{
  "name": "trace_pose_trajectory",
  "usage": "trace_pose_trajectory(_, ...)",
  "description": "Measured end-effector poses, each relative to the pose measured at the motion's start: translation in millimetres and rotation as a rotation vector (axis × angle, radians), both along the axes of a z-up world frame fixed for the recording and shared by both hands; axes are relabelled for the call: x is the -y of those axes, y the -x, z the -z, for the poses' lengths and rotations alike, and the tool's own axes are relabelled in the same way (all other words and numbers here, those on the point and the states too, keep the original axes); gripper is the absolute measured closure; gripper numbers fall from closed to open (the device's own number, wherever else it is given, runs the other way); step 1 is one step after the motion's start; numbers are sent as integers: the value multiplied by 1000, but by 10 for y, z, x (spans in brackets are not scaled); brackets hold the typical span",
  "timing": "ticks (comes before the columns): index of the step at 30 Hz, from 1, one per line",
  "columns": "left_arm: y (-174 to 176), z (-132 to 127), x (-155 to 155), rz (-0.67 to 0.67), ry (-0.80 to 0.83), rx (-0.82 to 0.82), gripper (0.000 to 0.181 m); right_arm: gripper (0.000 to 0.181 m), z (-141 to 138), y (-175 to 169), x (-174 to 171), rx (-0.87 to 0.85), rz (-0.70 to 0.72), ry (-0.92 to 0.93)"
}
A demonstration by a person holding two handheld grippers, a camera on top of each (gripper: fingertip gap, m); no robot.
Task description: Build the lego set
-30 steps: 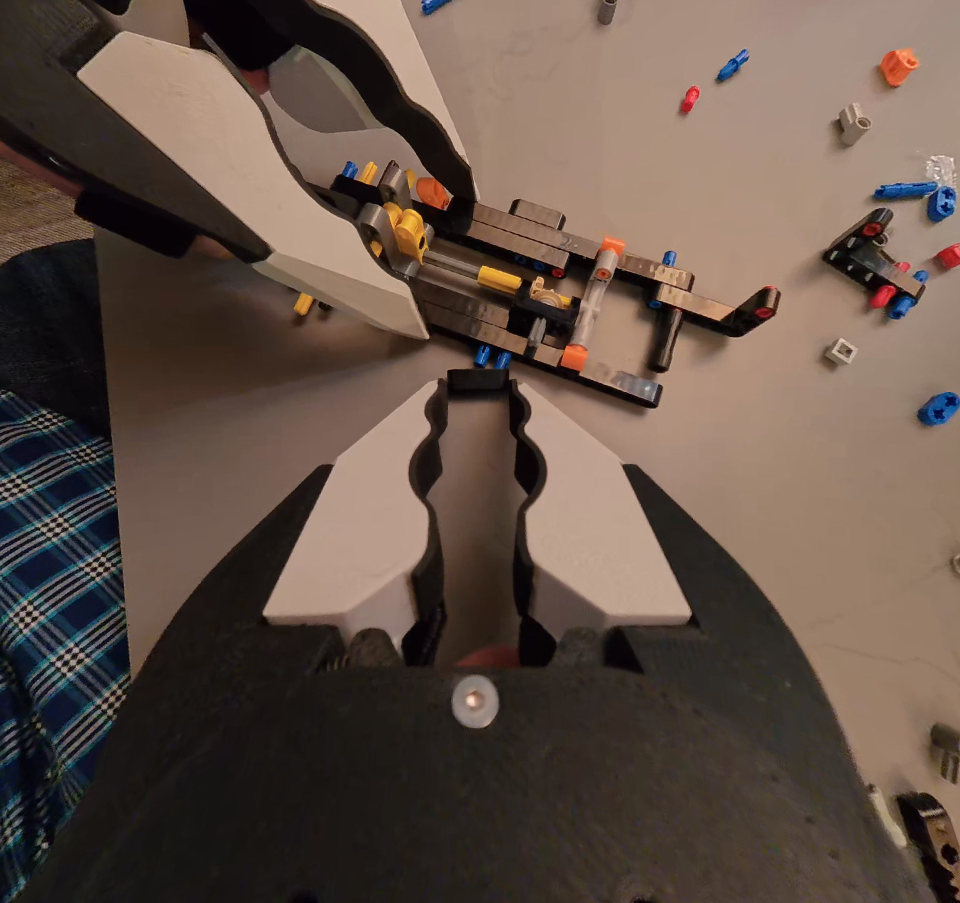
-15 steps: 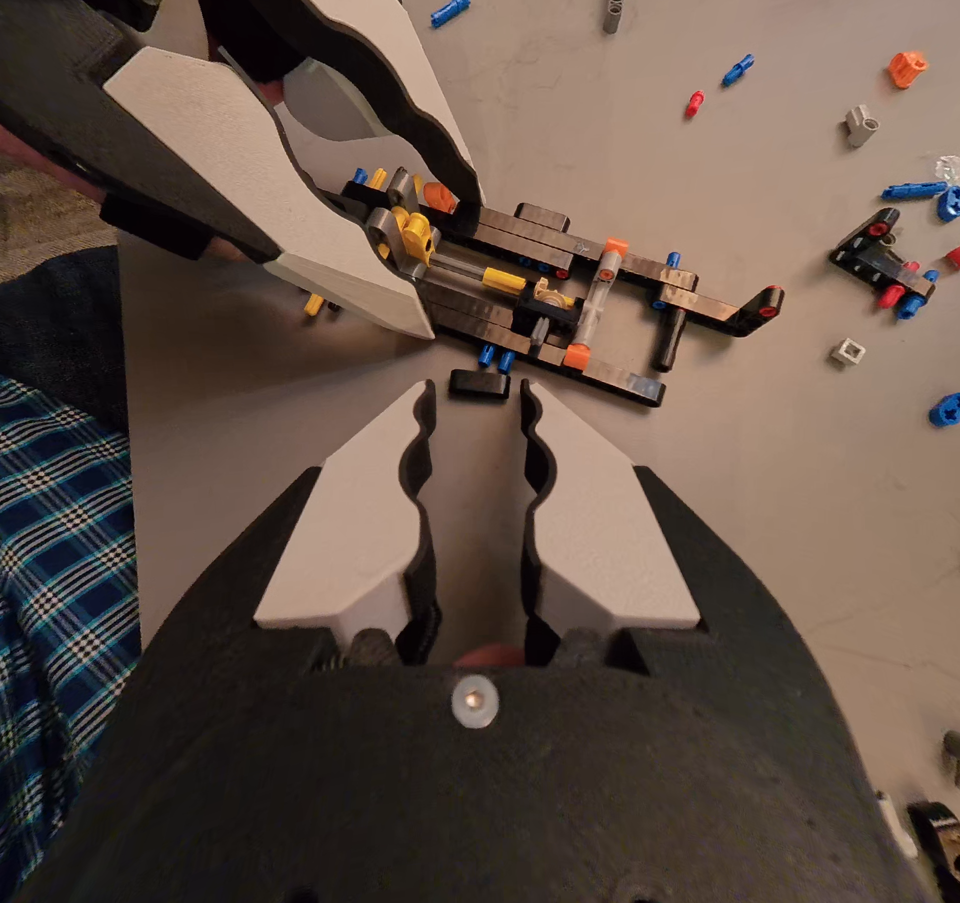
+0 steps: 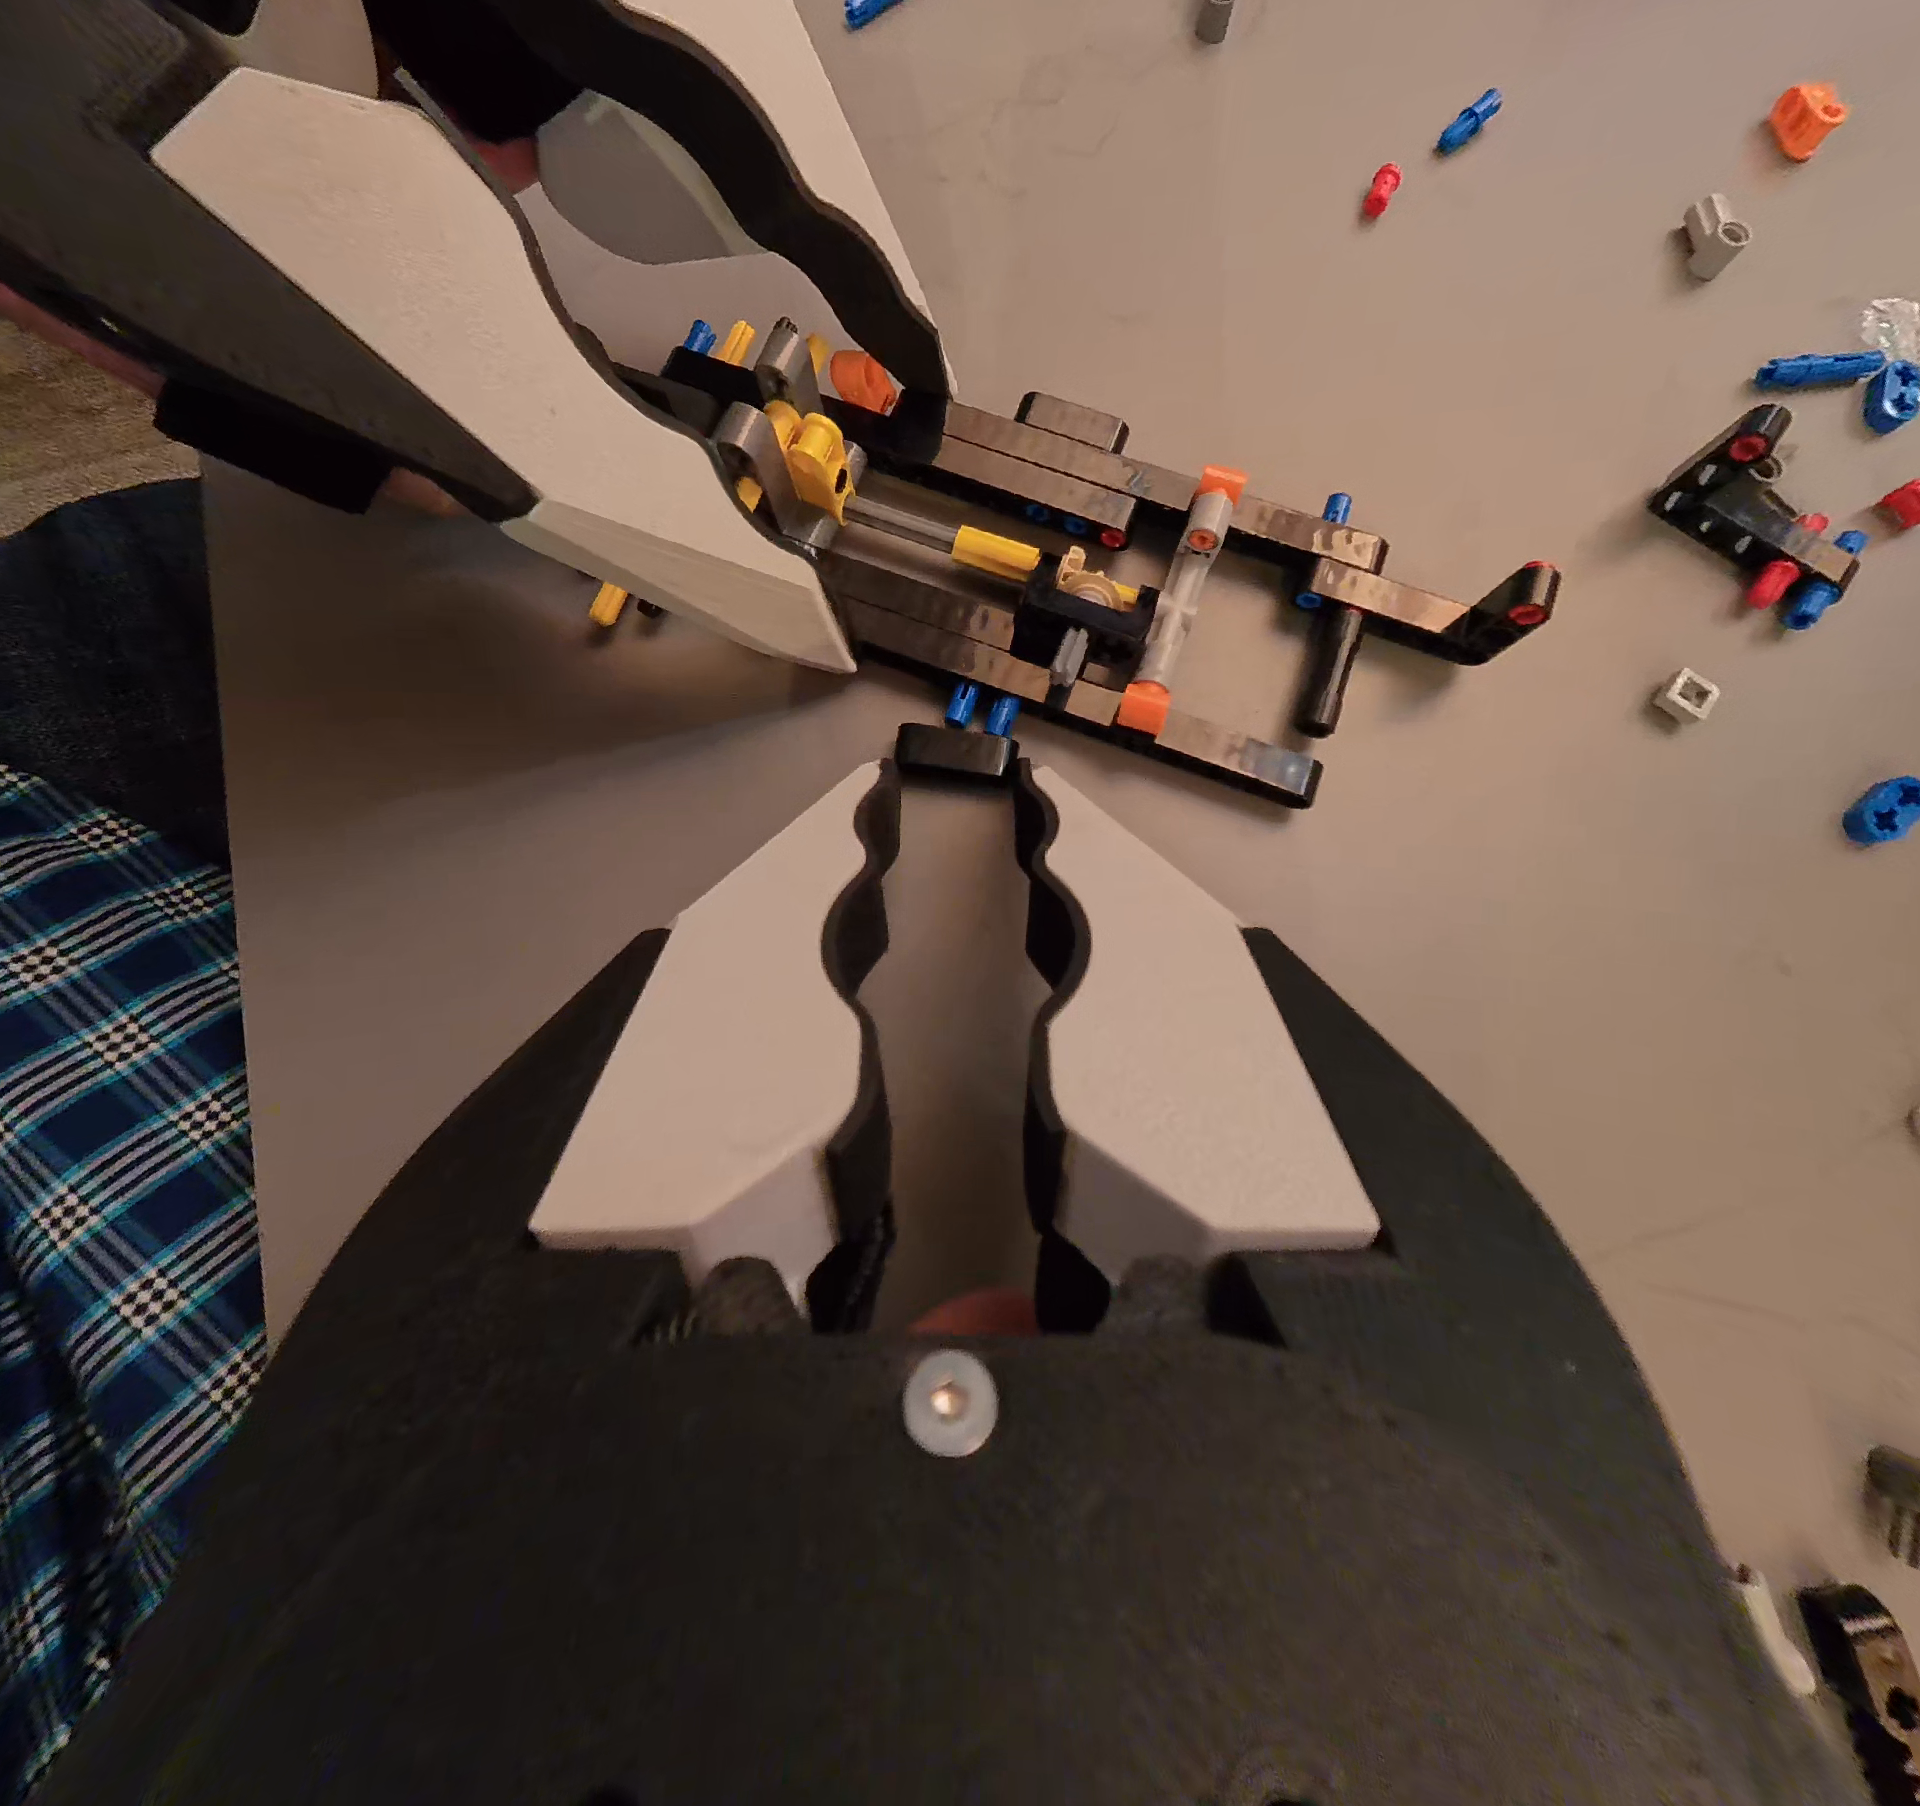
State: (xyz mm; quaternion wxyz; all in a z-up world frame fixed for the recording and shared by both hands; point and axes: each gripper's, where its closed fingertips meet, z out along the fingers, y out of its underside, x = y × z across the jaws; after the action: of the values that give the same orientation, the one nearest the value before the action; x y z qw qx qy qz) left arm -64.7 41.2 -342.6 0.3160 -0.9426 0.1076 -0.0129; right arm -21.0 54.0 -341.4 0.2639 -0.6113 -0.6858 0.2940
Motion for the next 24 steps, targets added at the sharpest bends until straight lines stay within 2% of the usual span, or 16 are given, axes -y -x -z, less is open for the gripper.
trace_pose_trajectory(23,-10,-6,8,-39,-19,-31,125,162,-9,25,3,-5,58,42)
trace_pose_trajectory(24,-6,-4,12,-39,-17,-26,125,173,-8,16,-8,-3,62,38)
